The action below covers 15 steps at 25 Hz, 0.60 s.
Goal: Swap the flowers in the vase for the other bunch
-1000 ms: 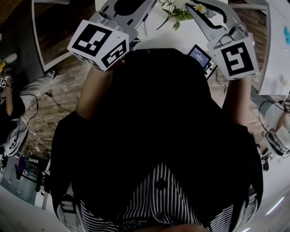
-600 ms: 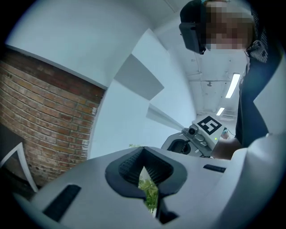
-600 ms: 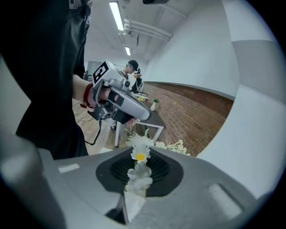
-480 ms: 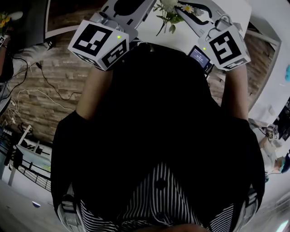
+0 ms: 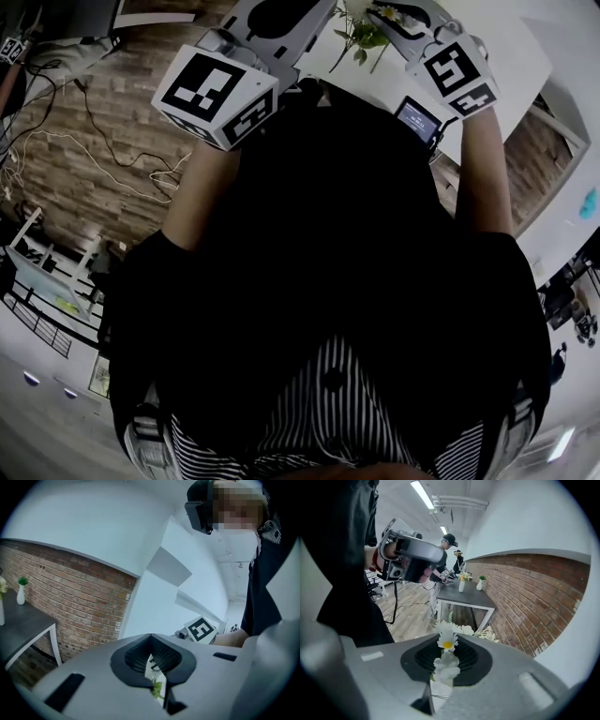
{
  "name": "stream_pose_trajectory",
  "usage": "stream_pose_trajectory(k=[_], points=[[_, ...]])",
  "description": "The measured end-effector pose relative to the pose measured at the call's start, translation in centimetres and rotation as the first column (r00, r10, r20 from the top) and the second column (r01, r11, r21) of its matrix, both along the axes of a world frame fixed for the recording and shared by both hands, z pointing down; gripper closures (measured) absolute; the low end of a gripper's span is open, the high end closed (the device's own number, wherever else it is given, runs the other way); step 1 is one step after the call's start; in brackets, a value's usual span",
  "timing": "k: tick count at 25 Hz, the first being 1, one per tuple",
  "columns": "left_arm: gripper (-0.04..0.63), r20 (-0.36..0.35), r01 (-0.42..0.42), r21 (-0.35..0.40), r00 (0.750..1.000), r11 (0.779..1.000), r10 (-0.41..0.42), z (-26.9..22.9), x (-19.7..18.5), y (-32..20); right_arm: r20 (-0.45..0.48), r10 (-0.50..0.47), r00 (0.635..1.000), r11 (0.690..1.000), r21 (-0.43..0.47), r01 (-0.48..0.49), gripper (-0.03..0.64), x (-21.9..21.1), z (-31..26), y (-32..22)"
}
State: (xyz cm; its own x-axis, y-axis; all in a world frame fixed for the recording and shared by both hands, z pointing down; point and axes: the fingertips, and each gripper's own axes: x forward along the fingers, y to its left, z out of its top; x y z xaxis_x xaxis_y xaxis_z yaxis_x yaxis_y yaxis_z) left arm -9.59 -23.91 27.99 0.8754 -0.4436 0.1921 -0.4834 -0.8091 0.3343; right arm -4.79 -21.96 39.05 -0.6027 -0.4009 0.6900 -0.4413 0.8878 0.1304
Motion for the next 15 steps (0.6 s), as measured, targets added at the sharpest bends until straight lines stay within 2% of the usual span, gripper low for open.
stream_pose_trajectory(k=[7, 10, 15], points=[[0.595, 0.023, 0.086, -0.016, 0.996, 0.996, -0.086, 1.4, -1.5, 2.5, -0.024, -0.045, 0.999, 0.997, -0.067, 0.043, 0.569, 0.7, 6.7, 0.0], [0.595, 0.030, 0.117, -0.012, 0.993, 0.993, -0.117, 0.5, -2.3, 2.7, -0.011, -0.040, 0.999, 0.994, -0.107, 0.039, 0.566, 0.6, 8.1, -0.7], [0.595, 0.033, 0.128, -0.016, 0.991, 0.992, -0.128, 0.0, -2.4, 3.6, -0.032, -0.020, 0.999, 0.990, -0.138, 0.015, 0.549, 0.9, 10.4, -1.0]])
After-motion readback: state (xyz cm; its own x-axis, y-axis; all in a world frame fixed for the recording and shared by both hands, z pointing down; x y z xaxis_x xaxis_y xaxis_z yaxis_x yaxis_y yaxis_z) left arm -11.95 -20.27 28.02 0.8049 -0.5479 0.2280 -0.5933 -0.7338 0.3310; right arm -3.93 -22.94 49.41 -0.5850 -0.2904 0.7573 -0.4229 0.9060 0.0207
